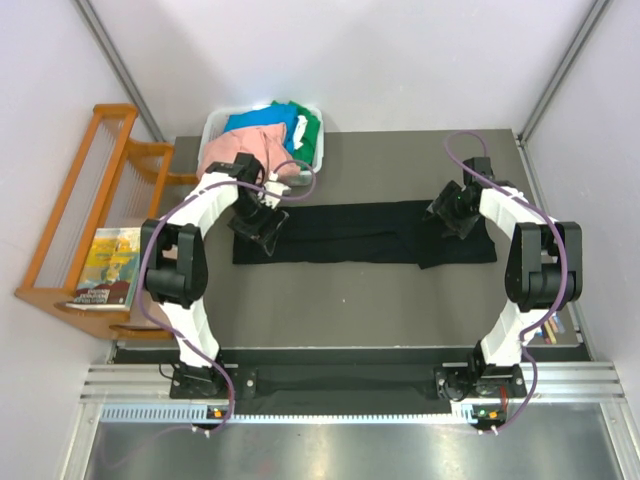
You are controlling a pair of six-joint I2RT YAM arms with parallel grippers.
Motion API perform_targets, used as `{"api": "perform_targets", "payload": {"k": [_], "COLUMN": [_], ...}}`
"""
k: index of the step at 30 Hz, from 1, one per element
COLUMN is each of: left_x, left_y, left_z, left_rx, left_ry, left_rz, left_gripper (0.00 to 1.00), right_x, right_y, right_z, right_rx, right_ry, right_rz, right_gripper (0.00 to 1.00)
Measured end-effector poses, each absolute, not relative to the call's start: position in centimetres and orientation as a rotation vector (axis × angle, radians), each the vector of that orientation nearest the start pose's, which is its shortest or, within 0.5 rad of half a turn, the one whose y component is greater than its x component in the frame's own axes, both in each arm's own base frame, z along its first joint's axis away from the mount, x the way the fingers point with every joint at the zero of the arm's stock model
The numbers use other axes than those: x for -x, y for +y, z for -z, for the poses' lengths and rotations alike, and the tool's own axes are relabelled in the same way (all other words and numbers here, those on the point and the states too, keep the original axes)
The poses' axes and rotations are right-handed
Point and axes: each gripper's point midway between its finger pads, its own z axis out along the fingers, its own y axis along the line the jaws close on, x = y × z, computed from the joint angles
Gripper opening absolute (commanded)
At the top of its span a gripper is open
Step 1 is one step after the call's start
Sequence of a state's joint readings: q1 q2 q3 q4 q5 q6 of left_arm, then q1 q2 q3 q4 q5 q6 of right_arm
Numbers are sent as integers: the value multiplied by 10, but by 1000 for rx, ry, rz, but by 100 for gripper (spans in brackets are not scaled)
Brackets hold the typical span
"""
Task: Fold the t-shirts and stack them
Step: Fold the tshirt
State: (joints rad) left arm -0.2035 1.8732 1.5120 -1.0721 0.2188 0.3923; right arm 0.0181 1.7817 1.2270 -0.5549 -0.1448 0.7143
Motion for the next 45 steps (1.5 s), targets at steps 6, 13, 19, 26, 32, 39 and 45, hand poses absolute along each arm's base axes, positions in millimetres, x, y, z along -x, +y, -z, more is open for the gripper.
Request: {"api": "perform_targets", "payload": {"k": [6, 13, 19, 26, 32, 39, 45], "left_x": [-343, -351, -353, -349, -344, -342, -336], "left_y": [-97, -97, -94, -90, -86, -84, -85], "left_z": [-55, -36, -34, -27, -24, -21, -16], "left_rx": [-799, -688, -629, -617, -627, -664, -773], "left_ry": [2912, 2949, 2955, 2964, 2937, 2905, 2885], "left_rz": [324, 292, 307, 290, 253, 203, 135], "left_gripper": [83, 83, 83, 83, 83, 82, 80], "right_x": [-395, -394, -394, -394, -387, -376, -372], "right_y": [59, 59, 59, 59, 58, 60, 61], "right_z": [-61, -61, -61, -60, -57, -60, -63], "right_rx": [-890, -886, -880, -880, -884, -874, -864], "right_ry": [2583, 2584, 2587, 2588, 2598, 2600, 2597], "right_rz": [-415, -415, -418, -422, -421, -438, -449], "right_gripper": [67, 67, 67, 66, 67, 67, 66]}}
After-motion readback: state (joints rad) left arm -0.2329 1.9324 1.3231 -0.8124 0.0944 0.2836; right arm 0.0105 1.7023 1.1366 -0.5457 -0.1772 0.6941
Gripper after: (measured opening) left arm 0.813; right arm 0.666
